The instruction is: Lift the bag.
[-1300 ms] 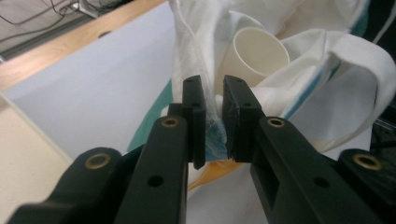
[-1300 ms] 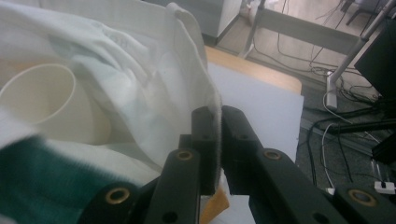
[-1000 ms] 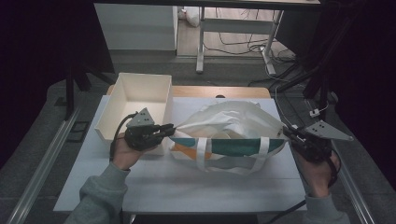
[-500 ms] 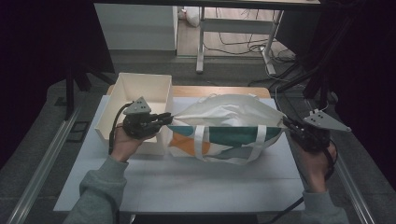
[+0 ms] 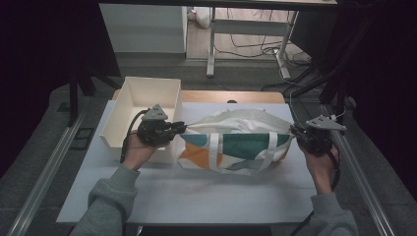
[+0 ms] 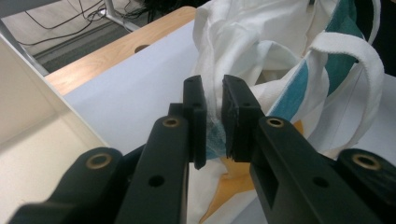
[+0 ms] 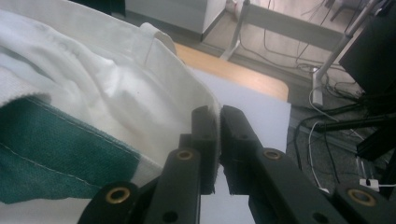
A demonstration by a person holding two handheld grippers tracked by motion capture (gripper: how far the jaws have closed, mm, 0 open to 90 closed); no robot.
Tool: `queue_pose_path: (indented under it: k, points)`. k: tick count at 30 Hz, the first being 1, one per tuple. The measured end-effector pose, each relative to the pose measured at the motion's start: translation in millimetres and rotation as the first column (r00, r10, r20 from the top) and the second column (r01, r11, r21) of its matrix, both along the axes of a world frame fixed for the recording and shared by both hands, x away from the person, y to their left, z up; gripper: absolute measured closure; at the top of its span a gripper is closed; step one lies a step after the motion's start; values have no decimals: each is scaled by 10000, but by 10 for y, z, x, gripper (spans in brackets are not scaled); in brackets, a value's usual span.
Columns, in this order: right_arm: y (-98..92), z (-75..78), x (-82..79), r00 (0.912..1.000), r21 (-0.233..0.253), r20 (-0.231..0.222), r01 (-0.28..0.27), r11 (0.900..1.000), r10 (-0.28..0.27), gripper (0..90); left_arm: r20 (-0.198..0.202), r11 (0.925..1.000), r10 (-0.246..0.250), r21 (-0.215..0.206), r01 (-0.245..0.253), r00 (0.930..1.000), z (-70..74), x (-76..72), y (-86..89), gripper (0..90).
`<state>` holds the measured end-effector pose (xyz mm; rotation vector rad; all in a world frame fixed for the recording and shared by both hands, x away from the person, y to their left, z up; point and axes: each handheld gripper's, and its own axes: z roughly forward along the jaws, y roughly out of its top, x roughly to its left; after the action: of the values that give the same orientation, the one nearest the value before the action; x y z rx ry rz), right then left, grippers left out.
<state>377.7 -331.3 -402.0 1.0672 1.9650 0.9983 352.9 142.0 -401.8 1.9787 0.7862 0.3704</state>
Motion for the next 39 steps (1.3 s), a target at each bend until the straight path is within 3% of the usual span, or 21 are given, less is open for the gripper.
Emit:
queue_pose_path:
  k: [8, 15, 28, 32, 34, 36, 37, 39]
  points:
    - [23, -232, 120, 9980, -197, -630, 7, 9998, -19, 845, -229, 9998, -66, 161, 70, 9997, -73, 14, -13, 795]
    - [23, -338, 155, 9955, -236, -951, -22, 9997, 0, 846, -364, 9994, -170, 300, 181, 9992, -117, -2, -30, 795]
    - [46, -424, 195, 9938, -183, -1112, -2, 9998, -18, 847, -547, 9996, -72, 278, 87, 9985, -175, 22, -36, 793]
    - [25, -384, 170, 9961, 231, -884, 42, 9997, -21, 824, -411, 9997, -75, 249, 86, 9991, -174, 6, -37, 784]
    - [5, -345, 144, 9976, 578, -690, 23, 9983, 17, 747, -341, 9999, -137, 27, 138, 9993, -170, -7, -32, 751]
    - [-8, -299, 119, 9977, 1179, -641, -161, 9929, 238, 608, -198, 10000, -32, -83, 30, 9998, -165, -26, -32, 634]
    - [-1, -278, 101, 9974, 1361, -626, -280, 9903, 368, 584, -151, 9999, 0, -109, -2, 9999, -162, -35, -32, 580]
    - [36, -244, 51, 9975, 1342, -409, -518, 9896, 577, 530, -105, 9998, 32, -215, -34, 9999, -156, -56, -20, 487]
